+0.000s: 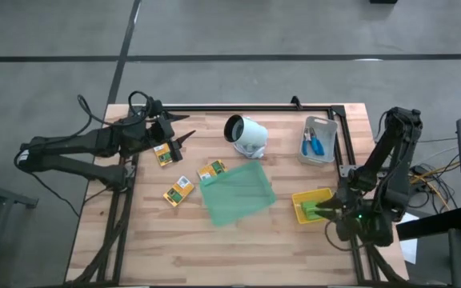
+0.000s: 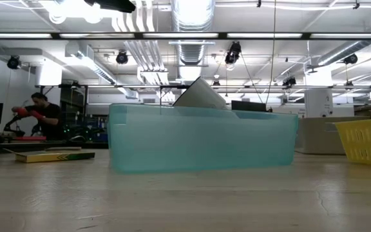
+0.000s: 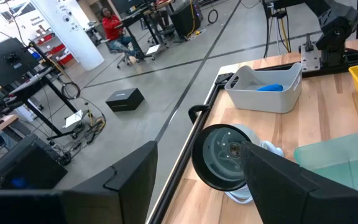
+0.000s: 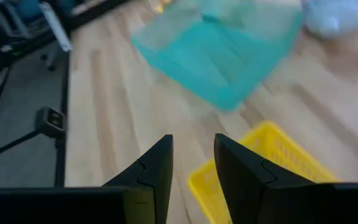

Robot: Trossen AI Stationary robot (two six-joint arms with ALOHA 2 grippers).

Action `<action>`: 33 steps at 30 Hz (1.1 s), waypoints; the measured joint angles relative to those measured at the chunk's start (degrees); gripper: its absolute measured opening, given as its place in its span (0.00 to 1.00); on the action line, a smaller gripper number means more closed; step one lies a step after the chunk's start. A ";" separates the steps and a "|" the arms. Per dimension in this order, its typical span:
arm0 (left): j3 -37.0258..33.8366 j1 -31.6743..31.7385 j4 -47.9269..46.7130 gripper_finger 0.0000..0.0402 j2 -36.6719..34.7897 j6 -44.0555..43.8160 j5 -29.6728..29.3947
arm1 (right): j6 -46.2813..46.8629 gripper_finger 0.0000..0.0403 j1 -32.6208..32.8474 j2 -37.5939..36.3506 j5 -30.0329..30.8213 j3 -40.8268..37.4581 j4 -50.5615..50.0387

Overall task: Pick & Place School Supplies
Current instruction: Adjust the green bin

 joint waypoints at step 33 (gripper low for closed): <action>0.00 0.02 -0.02 0.59 0.00 0.00 -0.02 | -64.45 0.28 -5.72 -8.47 -6.71 15.58 14.74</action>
